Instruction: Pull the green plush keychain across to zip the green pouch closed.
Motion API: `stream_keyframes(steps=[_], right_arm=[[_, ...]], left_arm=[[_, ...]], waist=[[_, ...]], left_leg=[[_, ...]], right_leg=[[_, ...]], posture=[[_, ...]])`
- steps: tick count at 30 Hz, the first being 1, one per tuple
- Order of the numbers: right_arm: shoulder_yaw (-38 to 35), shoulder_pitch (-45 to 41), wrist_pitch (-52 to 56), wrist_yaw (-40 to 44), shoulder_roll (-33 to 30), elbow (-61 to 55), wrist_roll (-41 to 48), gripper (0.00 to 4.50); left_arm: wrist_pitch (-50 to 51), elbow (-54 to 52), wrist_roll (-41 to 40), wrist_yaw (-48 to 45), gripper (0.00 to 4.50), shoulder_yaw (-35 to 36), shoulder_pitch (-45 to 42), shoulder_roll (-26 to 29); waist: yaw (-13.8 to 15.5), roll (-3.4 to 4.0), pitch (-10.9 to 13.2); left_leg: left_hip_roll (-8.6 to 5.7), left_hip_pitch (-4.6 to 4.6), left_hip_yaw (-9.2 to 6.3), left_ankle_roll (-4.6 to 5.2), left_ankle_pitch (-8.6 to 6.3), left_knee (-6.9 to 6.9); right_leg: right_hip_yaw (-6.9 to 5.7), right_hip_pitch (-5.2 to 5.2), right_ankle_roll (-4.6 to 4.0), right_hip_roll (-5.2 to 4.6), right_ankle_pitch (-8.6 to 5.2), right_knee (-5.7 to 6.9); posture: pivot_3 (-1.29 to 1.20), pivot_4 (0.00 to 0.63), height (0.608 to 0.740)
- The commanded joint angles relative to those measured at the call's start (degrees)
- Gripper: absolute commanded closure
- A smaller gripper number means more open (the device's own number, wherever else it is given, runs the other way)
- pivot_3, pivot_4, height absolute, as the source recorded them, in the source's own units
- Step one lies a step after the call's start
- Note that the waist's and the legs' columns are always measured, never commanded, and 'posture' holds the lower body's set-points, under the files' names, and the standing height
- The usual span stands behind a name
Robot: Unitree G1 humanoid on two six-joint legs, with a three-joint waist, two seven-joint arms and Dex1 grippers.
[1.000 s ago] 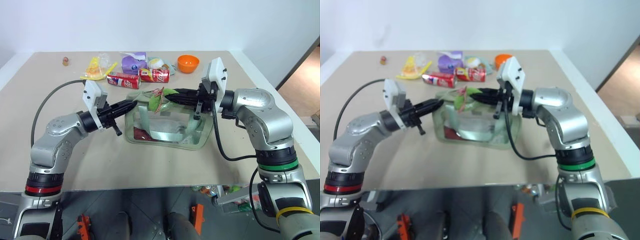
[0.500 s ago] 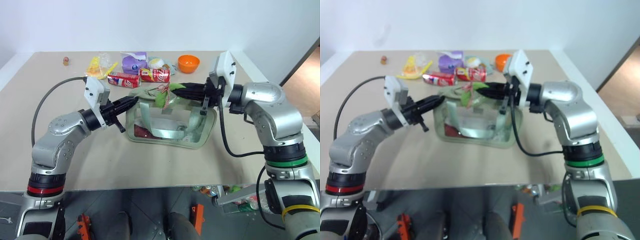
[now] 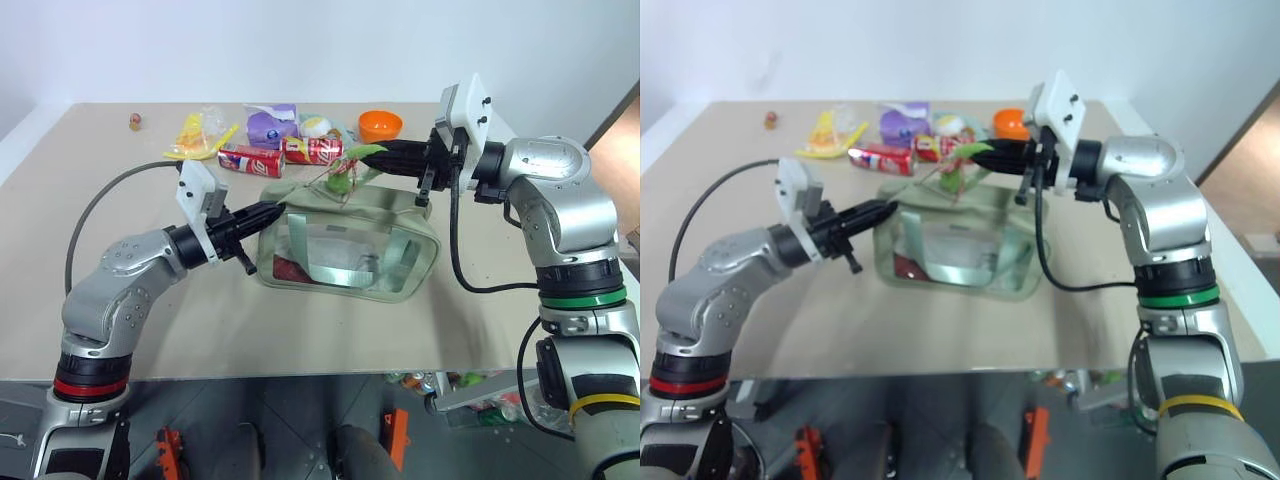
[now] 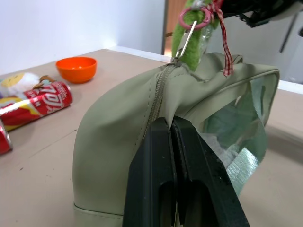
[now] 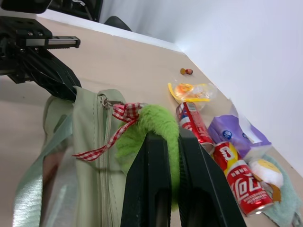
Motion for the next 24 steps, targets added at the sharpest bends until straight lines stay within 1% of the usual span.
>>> stream_keyframes(steps=[1,9,12,16,19,24], right_arm=[[-3.36,-2.17,-1.95,-0.08,-1.79,0.04,-0.37,4.50],[-4.30,-0.94,-2.64,-0.51,-3.21,1.07,-1.01,4.50],[-6.23,-1.00,-3.12,-1.69,-5.00,3.16,-1.35,4.50],[-9.39,1.20,-3.17,-4.15,-7.92,4.89,-1.79,4.50],[-12.37,4.81,-1.65,-7.21,-9.49,4.27,-1.78,4.50],[-17.30,15.30,2.97,-14.50,-10.25,-1.63,-2.25,4.50]], left_arm=[[1.77,0.71,-0.42,1.99,4.47,1.62,-0.55,0.22],[2.13,0.22,-0.78,2.53,4.47,2.45,-0.07,0.54],[1.96,-0.78,-0.98,3.02,4.47,2.68,0.38,0.38],[1.01,-1.96,-0.53,4.33,4.47,2.66,1.32,-0.03],[-0.27,-2.36,0.30,6.06,4.47,2.71,1.83,-0.86],[-3.60,-2.85,3.06,8.46,4.47,1.94,2.52,-2.33]], waist=[[0.00,0.00,0.00],[0.00,0.00,0.00],[0.01,0.00,0.00],[0.05,0.00,0.00],[0.07,0.00,0.00],[0.11,0.00,0.00]], left_leg=[[0.00,0.00,0.00,0.00,0.00,0.00],[0.00,0.00,0.00,0.00,0.00,-0.01],[0.00,0.00,0.00,0.00,0.00,0.00],[-0.06,-0.01,0.01,0.00,0.00,-0.01],[-0.11,0.00,0.02,0.00,0.00,-0.03],[-0.12,0.01,0.02,0.00,0.00,-0.02]], right_leg=[[0.00,0.00,0.00,0.00,0.00,0.00],[0.00,0.00,0.00,0.00,0.00,0.00],[0.00,0.00,0.00,-0.01,0.00,0.00],[0.01,0.00,0.00,-0.06,0.00,0.00],[0.04,0.00,-0.01,-0.10,0.00,-0.01],[0.06,0.02,-0.01,-0.10,-0.01,0.01]], posture=[[0.00,0.150,0.740],[0.00,0.150,0.740],[0.00,0.150,0.740],[0.00,0.150,0.740],[0.00,0.150,0.740],[0.00,0.150,0.740]])
